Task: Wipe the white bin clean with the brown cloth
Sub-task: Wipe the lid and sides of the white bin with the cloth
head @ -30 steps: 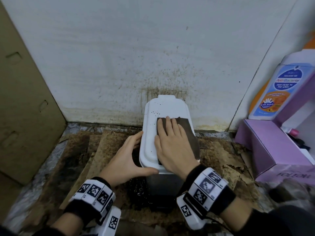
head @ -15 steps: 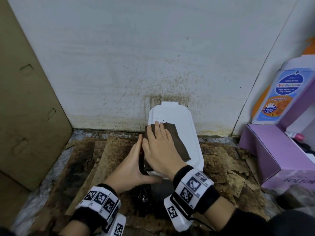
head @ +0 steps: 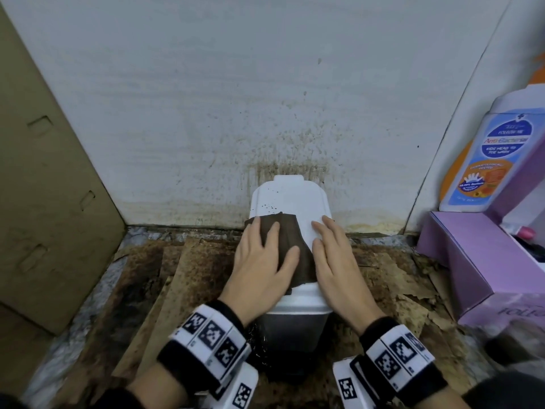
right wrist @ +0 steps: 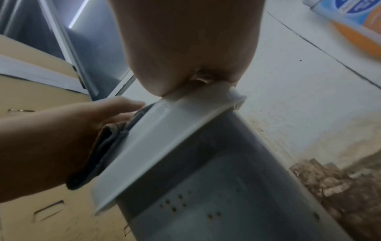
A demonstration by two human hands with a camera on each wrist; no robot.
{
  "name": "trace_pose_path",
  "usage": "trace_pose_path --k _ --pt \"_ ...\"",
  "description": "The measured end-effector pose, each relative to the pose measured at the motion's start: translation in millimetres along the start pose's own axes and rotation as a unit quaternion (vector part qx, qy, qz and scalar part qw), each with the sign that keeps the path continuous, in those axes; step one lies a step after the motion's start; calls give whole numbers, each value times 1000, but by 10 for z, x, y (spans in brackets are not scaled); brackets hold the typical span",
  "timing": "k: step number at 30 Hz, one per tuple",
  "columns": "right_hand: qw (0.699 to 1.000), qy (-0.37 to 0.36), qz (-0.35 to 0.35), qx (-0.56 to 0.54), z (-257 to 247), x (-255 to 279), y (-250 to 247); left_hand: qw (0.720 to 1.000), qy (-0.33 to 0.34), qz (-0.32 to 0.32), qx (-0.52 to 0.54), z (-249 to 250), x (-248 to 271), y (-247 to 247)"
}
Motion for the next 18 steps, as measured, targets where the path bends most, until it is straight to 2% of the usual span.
trace_pose_path --k 3,9,18 --pt "1000 9 -4 -21 13 13 -3 999 2 1 -50 -1 -79 57" --pt "998 52 7 -45 62 30 38 997 2 -78 -1 -108 -322 -28" --pt "997 56 -23 -41 40 20 31 993 -7 -117 -2 -138 -972 -84"
Point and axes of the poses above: each hand's wrist, its own x-axis away from the middle knuckle, its own y-axis out of the palm, z = x × y, the point moved 1 cm from there along -x, towards the middle knuckle, and after that the axes turned 7 degrees about -y, right-handed, at the moved point
